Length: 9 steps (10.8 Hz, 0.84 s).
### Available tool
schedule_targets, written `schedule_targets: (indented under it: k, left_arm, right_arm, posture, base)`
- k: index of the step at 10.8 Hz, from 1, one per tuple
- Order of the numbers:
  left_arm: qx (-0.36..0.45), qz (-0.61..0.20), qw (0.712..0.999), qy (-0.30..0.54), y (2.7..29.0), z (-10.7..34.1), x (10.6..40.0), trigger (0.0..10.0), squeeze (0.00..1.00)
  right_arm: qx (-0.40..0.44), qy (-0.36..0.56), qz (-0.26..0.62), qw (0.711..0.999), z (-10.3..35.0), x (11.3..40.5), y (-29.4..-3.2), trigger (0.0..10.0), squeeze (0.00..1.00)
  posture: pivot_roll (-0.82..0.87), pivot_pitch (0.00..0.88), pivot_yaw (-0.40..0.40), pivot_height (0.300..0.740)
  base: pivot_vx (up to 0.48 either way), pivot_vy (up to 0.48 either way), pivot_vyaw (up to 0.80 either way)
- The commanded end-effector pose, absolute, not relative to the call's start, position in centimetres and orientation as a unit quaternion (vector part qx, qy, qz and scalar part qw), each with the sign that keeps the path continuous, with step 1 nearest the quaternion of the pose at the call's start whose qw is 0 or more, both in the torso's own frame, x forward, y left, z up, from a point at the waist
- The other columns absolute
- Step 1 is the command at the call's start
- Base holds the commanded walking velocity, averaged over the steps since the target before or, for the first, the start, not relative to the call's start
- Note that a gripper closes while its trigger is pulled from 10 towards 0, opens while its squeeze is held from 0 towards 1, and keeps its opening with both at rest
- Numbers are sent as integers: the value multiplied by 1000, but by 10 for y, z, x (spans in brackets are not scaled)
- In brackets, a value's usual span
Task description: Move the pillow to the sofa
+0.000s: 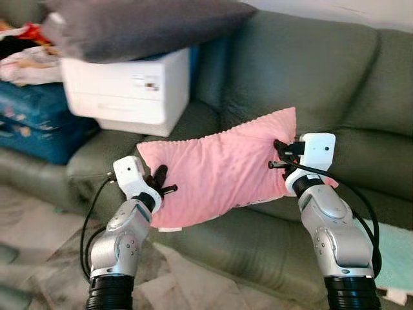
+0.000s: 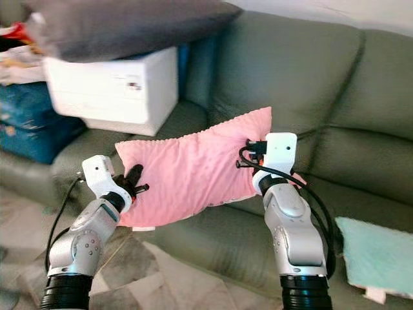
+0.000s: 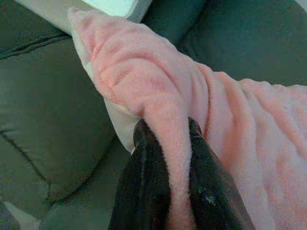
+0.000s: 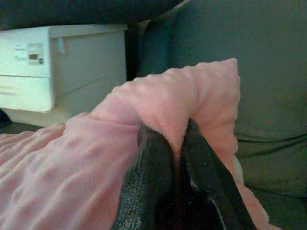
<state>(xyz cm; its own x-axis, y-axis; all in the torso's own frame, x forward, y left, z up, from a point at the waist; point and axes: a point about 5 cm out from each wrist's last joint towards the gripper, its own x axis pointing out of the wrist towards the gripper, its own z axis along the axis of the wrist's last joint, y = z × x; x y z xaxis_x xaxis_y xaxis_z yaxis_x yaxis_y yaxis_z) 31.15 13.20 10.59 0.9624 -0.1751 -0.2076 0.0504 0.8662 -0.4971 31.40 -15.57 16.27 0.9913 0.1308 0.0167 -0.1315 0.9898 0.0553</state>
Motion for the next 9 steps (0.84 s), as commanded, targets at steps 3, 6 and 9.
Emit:
schedule_targets:
  k: [3,6,9]
  left_arm:
    - [-246,-68,959,120,128,110,314,10000,0]
    - [-255,-67,957,120,128,111,314,10000,0]
    - [-254,-72,957,121,128,111,314,10000,0]
  right_arm:
    - [25,-28,69,997,174,313,-155,10000,0]
    - [24,-27,68,997,174,314,-155,10000,0]
    - [25,-27,67,997,174,314,-155,10000,0]
  posture:
    - [-175,0,-29,740]
    - [-177,0,-30,740]
    - [-177,0,-28,740]
  base:
    - [0,0,0]
    - [0,0,0]
    - [0,0,0]
